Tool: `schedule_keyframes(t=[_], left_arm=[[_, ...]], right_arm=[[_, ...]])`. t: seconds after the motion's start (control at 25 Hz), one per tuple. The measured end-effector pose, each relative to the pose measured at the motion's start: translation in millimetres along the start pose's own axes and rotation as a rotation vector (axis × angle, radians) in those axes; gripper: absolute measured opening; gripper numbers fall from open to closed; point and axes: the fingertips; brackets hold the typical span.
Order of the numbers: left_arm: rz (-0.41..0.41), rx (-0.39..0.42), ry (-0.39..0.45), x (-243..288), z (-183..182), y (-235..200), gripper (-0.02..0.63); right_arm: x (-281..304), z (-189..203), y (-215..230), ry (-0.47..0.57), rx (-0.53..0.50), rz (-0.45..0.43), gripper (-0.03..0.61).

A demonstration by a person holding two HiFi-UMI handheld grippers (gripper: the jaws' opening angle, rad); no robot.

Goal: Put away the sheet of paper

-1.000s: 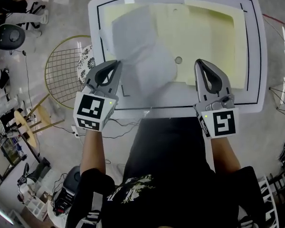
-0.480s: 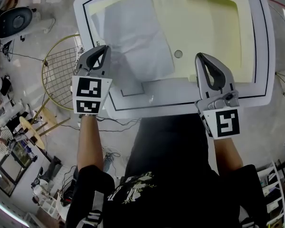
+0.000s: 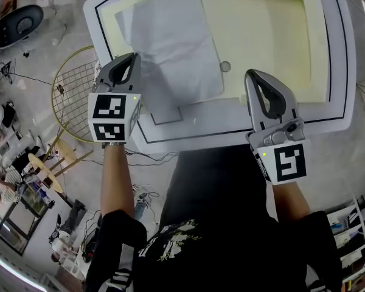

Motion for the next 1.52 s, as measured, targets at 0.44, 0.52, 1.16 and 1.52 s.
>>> schedule_keyframes(t=[0.44,0.52,1.16,1.52], left_arm=[[0.012,-0.14,0.035,24,-18,-6,0.0],[0.012,-0.176,0.042,28,-23,-5,0.0],[0.06,-0.29,0.045,47,-32,19,0.0],[0.077,-0.321,0.046,57,-41,41,0.0]], right_arm=[[9,-2,18,-0.017,0.02,0.007,-0.002],[7,-3,25,-0.026,0.025,0.011,-0.002],[3,5,43,-0.049,0.02,0.013,-0.002],[0,5,47,-0.055,0.014,-0.013,-0.002]])
Point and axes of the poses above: the fingertips, and each gripper's own axes: x forward along the fingers, y to its right, z out of its underside, and after that the axes turned 2 degrees about x, right-handed
